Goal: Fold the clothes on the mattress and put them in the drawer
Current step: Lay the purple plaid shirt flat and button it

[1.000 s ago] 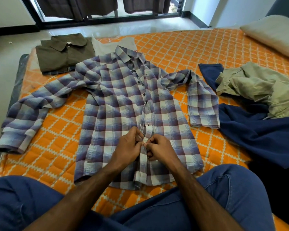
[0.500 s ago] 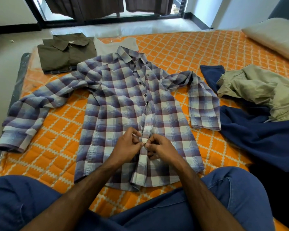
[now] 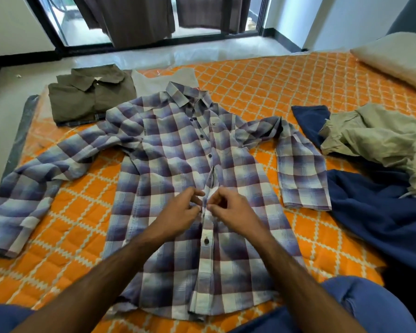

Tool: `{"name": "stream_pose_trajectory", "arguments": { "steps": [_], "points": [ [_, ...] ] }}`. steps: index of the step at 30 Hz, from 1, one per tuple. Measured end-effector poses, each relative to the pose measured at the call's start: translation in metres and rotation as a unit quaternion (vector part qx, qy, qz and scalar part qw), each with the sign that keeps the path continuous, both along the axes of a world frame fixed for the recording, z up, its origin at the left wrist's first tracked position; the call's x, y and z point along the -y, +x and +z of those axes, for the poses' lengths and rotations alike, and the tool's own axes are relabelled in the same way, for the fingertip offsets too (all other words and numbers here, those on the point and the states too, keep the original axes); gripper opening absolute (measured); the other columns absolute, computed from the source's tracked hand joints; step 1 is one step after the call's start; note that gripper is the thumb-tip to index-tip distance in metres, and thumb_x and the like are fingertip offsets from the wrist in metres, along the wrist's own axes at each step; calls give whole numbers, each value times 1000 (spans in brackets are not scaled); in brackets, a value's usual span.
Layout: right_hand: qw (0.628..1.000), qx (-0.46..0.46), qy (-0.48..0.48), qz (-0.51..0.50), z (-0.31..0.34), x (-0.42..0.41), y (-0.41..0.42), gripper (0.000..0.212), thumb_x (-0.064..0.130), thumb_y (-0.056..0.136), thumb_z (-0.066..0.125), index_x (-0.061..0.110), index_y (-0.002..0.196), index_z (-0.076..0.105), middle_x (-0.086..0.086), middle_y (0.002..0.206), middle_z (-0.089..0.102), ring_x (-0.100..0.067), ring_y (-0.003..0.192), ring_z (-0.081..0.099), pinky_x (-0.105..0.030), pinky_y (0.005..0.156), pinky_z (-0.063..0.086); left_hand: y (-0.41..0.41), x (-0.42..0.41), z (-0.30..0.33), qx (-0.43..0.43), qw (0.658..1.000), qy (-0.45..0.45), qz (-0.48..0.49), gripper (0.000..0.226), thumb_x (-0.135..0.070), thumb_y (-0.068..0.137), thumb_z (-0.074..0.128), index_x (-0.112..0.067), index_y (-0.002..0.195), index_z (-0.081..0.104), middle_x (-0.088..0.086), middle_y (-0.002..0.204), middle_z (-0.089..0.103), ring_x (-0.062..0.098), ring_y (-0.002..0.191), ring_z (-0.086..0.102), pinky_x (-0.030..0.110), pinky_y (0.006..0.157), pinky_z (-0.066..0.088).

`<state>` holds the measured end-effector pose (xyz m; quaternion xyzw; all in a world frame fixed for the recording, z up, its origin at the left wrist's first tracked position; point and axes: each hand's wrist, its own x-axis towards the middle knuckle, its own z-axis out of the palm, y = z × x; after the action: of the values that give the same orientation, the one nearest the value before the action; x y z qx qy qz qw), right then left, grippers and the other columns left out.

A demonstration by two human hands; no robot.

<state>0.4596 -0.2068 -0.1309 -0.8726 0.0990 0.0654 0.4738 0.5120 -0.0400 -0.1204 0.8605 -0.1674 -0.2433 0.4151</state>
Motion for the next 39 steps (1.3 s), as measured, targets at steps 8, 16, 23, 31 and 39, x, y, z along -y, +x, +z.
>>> {"name": "stream_pose_trajectory", "arguments": {
  "steps": [8, 16, 23, 31, 39],
  "points": [
    [996, -38, -61, -56, -16, -3, 1, 27, 47, 88, 73, 25, 96, 58, 9, 84, 64, -6, 76, 63, -29, 71, 57, 11, 17, -23, 9, 999, -45, 19, 37, 1, 97, 54, -28, 120, 56, -3, 100, 64, 12, 83, 65, 16, 60, 52],
    [993, -67, -52, -87, -24, 1, 5, 21, 33, 87, 73, 26, 102, 60, 8, 87, 68, -9, 80, 67, -39, 75, 61, 10, 21, -32, 5, 997, -58, 48, 37, -12, 88, 76, -25, 113, 52, -6, 88, 70, 0, 77, 68, 15, 62, 52],
    [988, -39, -115, -93, -26, -7, 7, 12, 38, 89, 67, 27, 88, 68, 12, 78, 67, -7, 72, 64, -39, 72, 61, 4, 21, -30, 41, 994, -44, 87, 30, -12, 89, 73, -24, 108, 53, -9, 85, 67, -5, 76, 64, 10, 62, 49],
    [982, -43, 72, -171, -9, 12, -5, 10, 25, 86, 70, 20, 86, 61, 1, 77, 65, -15, 69, 62, -41, 67, 59, -1, 24, -35, 89, 996, -2, 32, 13, -10, 89, 69, -21, 95, 68, -11, 89, 67, 4, 81, 64, 21, 72, 54],
    [981, -72, 110, -141, -21, 17, -5, 6, 19, 91, 71, 19, 96, 73, 2, 84, 72, -15, 77, 69, -40, 72, 64, -2, 35, -44, 157, 985, 67, -1, 12, -26, 91, 70, -25, 97, 60, -8, 93, 55, 7, 80, 54, 15, 64, 39]
  ]
}}
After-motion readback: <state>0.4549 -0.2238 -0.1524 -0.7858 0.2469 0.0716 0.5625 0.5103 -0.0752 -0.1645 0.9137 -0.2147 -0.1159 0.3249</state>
